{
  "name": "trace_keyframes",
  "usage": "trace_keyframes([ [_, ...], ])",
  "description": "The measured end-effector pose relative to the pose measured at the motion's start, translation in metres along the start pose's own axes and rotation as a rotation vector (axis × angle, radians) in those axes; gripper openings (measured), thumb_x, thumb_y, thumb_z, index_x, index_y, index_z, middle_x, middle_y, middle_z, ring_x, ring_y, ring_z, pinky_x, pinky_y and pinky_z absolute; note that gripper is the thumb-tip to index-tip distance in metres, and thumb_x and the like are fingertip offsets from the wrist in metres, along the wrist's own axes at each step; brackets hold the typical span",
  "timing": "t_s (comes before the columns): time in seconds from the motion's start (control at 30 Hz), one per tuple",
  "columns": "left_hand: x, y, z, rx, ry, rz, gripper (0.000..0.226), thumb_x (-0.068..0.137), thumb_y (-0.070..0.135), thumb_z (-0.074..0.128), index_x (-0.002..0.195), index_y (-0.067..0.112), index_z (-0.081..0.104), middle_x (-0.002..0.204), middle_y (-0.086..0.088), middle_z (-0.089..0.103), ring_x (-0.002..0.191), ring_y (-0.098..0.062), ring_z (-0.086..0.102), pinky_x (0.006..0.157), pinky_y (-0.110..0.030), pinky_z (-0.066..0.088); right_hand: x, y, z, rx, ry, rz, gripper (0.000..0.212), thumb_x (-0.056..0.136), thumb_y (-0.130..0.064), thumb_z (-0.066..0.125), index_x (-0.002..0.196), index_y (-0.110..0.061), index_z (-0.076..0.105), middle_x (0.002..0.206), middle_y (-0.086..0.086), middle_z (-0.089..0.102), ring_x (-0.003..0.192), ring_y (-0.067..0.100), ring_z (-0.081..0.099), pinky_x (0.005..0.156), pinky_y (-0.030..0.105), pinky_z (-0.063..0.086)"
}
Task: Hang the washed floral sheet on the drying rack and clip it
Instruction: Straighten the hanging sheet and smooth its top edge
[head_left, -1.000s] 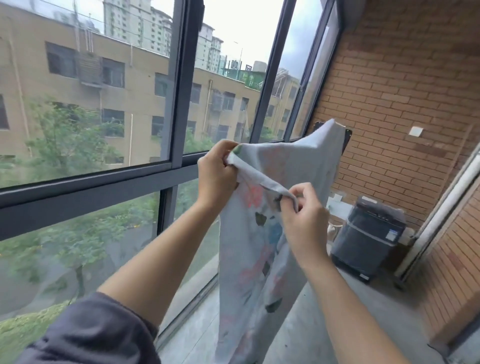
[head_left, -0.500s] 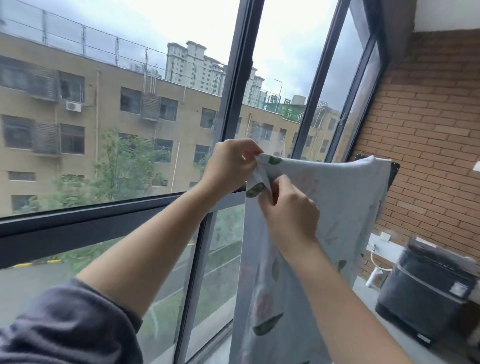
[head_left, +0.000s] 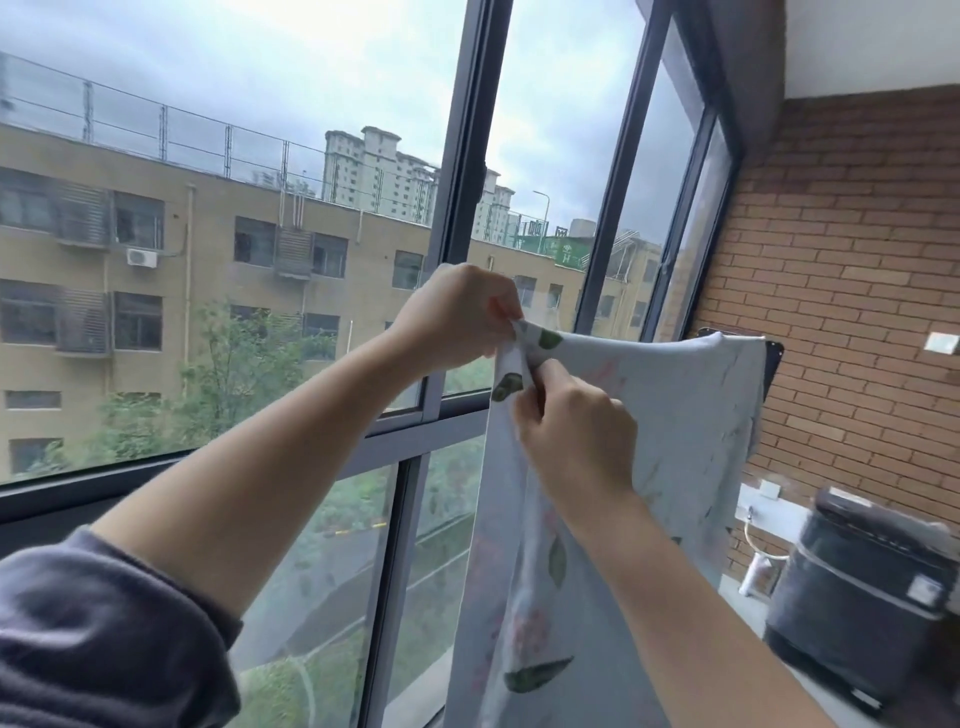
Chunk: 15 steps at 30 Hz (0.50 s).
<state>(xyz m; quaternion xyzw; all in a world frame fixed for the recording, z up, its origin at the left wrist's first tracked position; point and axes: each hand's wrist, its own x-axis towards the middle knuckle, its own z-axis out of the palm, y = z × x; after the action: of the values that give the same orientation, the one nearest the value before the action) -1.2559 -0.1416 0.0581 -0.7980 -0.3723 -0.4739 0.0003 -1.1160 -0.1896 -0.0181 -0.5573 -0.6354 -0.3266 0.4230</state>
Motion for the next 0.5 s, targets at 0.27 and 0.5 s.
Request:
trace_keyframes([
  [0.27, 0.010, 0.024, -0.027, -0.086, 0.107, 0.025, 0.018, 0.078, 0.003, 0.062, 0.073, 0.019, 0.070, 0.068, -0.001, 0.070, 0.059, -0.010, 0.067, 0.055, -0.029, 0.058, 0.020, -0.007, -0.014, 0.234, 0.140, -0.061, 0.027, 0.091, -0.024, 0.051, 0.066, -0.021, 0.042, 0.053, -0.008, 0.045, 0.045, 0.011, 0.040, 0.044, 0.022, 0.024],
  [0.5, -0.008, 0.013, -0.020, -0.079, 0.088, -0.005, 0.014, 0.079, 0.003, 0.064, 0.075, 0.014, 0.071, 0.065, -0.002, 0.070, 0.057, -0.013, 0.068, 0.058, -0.032, 0.058, 0.003, -0.001, 0.005, 0.351, 0.082, -0.080, 0.024, 0.094, -0.025, 0.053, 0.072, -0.023, 0.043, 0.056, -0.009, 0.045, 0.046, 0.009, 0.043, 0.044, 0.013, 0.022],
])
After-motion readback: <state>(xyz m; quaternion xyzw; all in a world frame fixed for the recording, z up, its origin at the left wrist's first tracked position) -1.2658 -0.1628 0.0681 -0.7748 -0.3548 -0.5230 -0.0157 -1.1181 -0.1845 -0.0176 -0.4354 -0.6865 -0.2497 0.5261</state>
